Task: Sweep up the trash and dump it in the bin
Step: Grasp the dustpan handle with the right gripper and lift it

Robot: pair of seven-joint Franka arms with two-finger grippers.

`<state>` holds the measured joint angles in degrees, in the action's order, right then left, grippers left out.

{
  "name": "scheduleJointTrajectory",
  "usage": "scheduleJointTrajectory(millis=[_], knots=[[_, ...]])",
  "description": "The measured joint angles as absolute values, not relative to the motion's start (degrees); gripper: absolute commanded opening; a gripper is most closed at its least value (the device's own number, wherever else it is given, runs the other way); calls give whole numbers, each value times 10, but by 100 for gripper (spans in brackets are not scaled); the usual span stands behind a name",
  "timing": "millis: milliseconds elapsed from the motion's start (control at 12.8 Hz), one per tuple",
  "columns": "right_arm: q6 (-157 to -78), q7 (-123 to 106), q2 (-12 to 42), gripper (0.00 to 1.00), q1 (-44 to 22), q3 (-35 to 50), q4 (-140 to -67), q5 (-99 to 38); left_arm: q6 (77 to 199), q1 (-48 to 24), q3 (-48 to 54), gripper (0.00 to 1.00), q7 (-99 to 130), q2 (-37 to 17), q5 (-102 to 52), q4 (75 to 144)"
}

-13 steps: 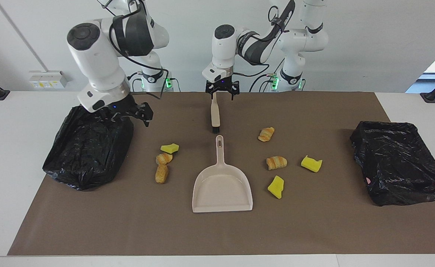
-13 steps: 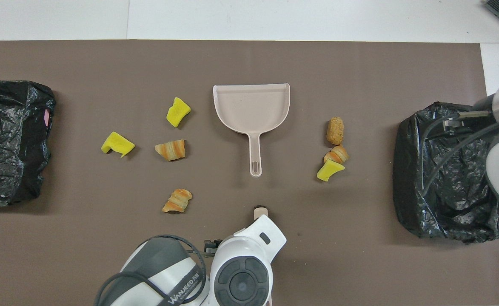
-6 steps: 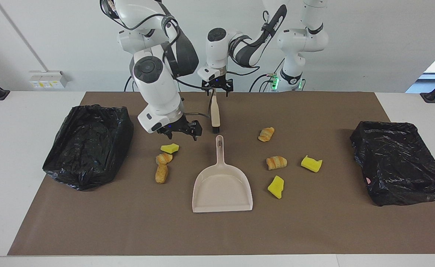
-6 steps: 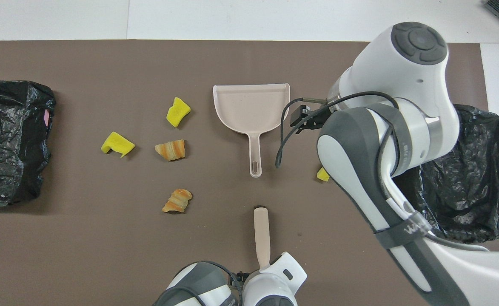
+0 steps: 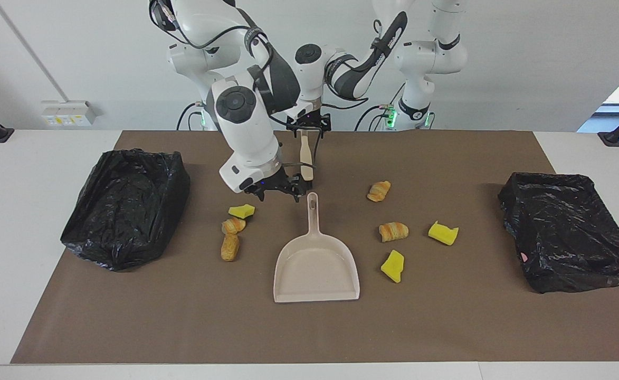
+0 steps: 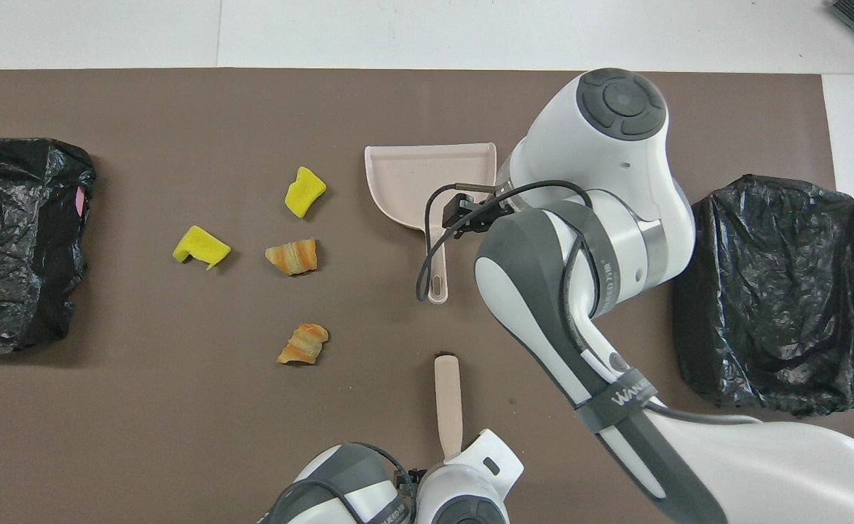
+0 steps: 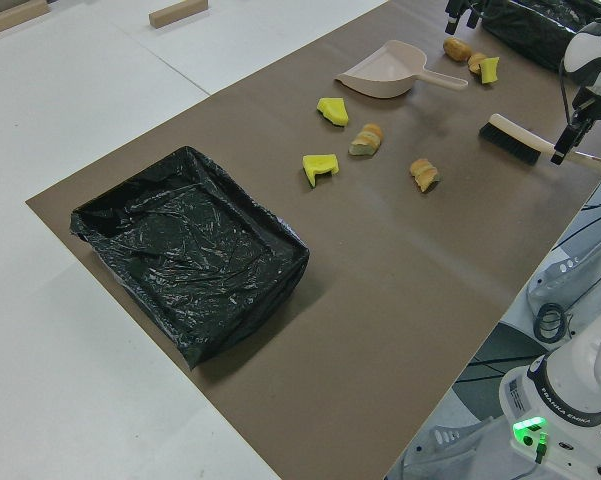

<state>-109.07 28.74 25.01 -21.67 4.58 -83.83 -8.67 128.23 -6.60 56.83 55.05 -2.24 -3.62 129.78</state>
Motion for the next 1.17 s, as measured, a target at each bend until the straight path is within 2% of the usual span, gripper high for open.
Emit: scheduleJointTrajectory(millis=[156,625,781,859,937,1015,1093,1172], knots=[[-1120,287,267,100,-233,46,-838,-87,1282,-66,570,70,551,-23,-36,1298],[-1175,281,287,100,-250,46,-877,-87,1282,-66,571,70,551,-23,-36,1298],[-1181,270,287,91,-251,46,-895,-87,1282,-66,573,64,552,-24,-39,1298],[-1182,268,287,76,-251,46,-899,-87,1282,-66,574,56,553,-24,-41,1298],[-1182,267,286,50,-251,46,-901,-87,1282,-66,574,43,554,-24,-41,1298],[-1182,266,286,14,-251,46,-902,-87,1282,-66,574,32,554,-24,-41,1298],[-1182,266,286,0,-252,46,-902,-87,1282,-66,575,24,554,-24,-41,1298],[-1182,266,286,0,-252,46,-902,-87,1281,-66,575,21,554,-24,-41,1298]])
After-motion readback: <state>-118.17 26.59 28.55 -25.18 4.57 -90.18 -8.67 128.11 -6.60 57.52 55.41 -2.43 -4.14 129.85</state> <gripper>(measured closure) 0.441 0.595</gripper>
